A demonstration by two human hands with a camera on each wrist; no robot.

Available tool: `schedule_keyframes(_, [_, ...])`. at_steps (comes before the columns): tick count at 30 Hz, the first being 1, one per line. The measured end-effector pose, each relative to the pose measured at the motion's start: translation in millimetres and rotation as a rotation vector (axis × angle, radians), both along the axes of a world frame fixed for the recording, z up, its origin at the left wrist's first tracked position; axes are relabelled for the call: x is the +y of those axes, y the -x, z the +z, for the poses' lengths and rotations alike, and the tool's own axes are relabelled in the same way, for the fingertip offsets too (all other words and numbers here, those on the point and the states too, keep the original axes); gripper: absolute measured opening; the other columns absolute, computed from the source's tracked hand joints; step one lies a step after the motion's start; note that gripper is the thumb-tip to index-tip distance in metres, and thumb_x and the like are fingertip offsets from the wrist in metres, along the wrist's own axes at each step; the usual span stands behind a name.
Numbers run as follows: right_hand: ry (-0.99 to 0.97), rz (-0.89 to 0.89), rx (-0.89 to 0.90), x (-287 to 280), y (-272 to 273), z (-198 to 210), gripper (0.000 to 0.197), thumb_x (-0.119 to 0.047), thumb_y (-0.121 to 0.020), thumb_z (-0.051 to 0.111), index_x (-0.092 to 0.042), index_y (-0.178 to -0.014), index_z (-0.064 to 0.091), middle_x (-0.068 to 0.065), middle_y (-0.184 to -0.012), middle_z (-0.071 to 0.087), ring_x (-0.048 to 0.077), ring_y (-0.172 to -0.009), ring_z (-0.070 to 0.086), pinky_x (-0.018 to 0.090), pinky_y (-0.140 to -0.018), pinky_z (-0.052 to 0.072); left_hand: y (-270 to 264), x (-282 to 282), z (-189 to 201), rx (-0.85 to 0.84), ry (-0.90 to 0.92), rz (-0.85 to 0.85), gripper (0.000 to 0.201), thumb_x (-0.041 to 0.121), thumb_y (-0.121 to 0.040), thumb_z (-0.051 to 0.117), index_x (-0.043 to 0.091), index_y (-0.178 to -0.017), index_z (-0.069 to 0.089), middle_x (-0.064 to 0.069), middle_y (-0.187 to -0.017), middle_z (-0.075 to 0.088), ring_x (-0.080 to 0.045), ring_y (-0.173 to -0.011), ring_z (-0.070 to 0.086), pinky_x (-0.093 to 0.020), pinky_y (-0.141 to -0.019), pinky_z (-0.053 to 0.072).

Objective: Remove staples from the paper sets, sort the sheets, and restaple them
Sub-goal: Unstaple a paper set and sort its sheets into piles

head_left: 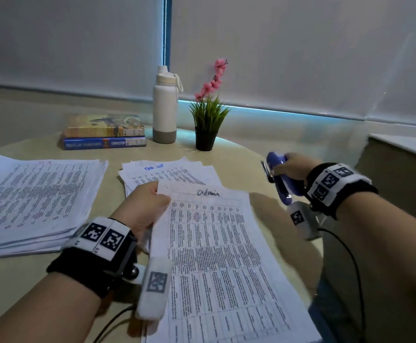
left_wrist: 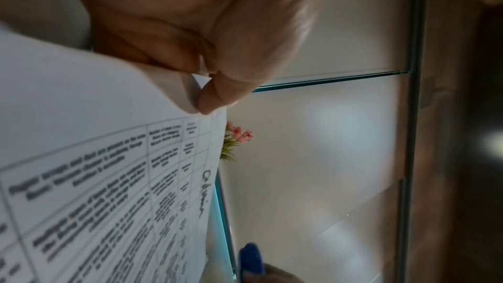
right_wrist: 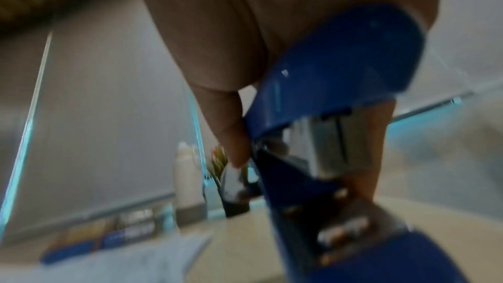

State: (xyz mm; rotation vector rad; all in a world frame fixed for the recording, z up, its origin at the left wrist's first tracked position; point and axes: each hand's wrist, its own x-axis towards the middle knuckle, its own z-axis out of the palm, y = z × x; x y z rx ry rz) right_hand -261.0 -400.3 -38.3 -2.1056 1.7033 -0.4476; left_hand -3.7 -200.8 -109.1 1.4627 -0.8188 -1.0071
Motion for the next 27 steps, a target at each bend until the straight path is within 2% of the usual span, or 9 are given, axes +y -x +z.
schedule_keyframes(3, [0.006,0.05,0.459,-3,-1,-15,0.033,-0.037,-0.078,0.071,-0.007,-0.086,0.061,0.01,-0.086,0.063,0.026,-0.083,0.061,0.031,-0.071,0.044,-4,0,0,-0.052,-0.023,0.009,0.031,-0.004,-0.092,0.047,0.015,-0.091,0.072,-0.014,-0.098,0.075,-0.035,-0.094,0.071,-0.058,-0.092,0.051])
schedule_keyframes(9, [-0.029,0.054,0.58,2,-11,-39,0.041,-0.042,-0.076,0.072,-0.01,-0.059,0.052,0.004,-0.062,0.053,0.023,-0.061,0.05,0.026,-0.057,0.037,-1,2,3,-0.057,-0.031,0.014,0.03,-0.003,-0.095,0.046,0.016,-0.094,0.069,-0.015,-0.097,0.075,-0.034,-0.093,0.071,-0.051,-0.089,0.053])
schedule_keyframes(11, [-0.023,0.064,0.571,9,-12,-34,0.041,-0.044,-0.079,0.068,-0.009,-0.062,0.055,0.008,-0.072,0.057,0.023,-0.063,0.05,0.026,-0.056,0.036,1,4,4,-0.043,-0.025,0.009,0.028,-0.004,-0.095,0.046,0.014,-0.096,0.068,-0.016,-0.1,0.074,-0.033,-0.092,0.07,-0.048,-0.088,0.054])
schedule_keyframes(15, [0.115,0.044,0.13,33,1,-6,0.055,-0.048,-0.086,0.059,-0.004,-0.118,0.059,0.013,-0.112,0.062,0.03,-0.102,0.059,0.034,-0.087,0.047,3,6,10,-0.018,0.015,0.003,0.028,-0.002,-0.097,0.043,0.011,-0.105,0.066,-0.019,-0.101,0.073,-0.034,-0.091,0.07,-0.048,-0.085,0.055])
schedule_keyframes(18, [-0.007,0.089,-0.514,79,23,-1,0.054,-0.042,-0.083,0.065,-0.01,-0.125,0.052,0.012,-0.115,0.062,0.023,-0.093,0.062,0.036,-0.078,0.052,4,10,18,-0.011,0.083,0.012,0.026,0.0,-0.098,0.043,0.011,-0.104,0.066,-0.016,-0.092,0.074,-0.03,-0.078,0.07,-0.043,-0.076,0.055])
schedule_keyframes(22, [-0.254,0.179,-0.657,143,54,-29,0.103,-0.068,-0.032,0.082,-0.025,-0.119,0.049,0.002,-0.097,0.069,0.013,-0.087,0.066,0.029,-0.072,0.053,5,17,31,0.064,0.195,0.003,0.027,0.003,-0.099,0.042,0.008,-0.114,0.063,-0.015,-0.1,0.074,-0.027,-0.086,0.072,-0.04,-0.07,0.059])
schedule_keyframes(23, [-0.303,0.195,-0.638,155,56,-36,0.101,-0.065,-0.033,0.084,-0.026,-0.119,0.049,0.0,-0.096,0.071,0.013,-0.089,0.068,0.031,-0.075,0.053,5,18,32,0.098,0.221,0.003,0.028,0.003,-0.099,0.04,0.007,-0.117,0.061,-0.015,-0.101,0.074,-0.027,-0.088,0.072,-0.041,-0.071,0.06])
schedule_keyframes(25, [-0.422,0.239,-0.681,174,57,-47,0.062,-0.036,-0.068,0.081,-0.019,-0.12,0.053,0.004,-0.1,0.073,0.019,-0.092,0.07,0.031,-0.072,0.056,11,22,37,0.156,0.263,0.01,0.028,0.004,-0.1,0.039,0.007,-0.116,0.061,-0.014,-0.096,0.075,-0.026,-0.084,0.073,-0.04,-0.066,0.061])
schedule_keyframes(27, [-0.405,0.245,-0.812,189,52,-51,0.028,-0.004,-0.089,0.058,-0.009,-0.116,0.059,0.011,-0.1,0.074,0.024,-0.087,0.071,0.029,-0.063,0.057,18,24,42,0.196,0.285,0.013,0.027,0.005,-0.1,0.041,0.007,-0.118,0.06,-0.014,-0.095,0.075,-0.026,-0.082,0.074,-0.04,-0.063,0.061])
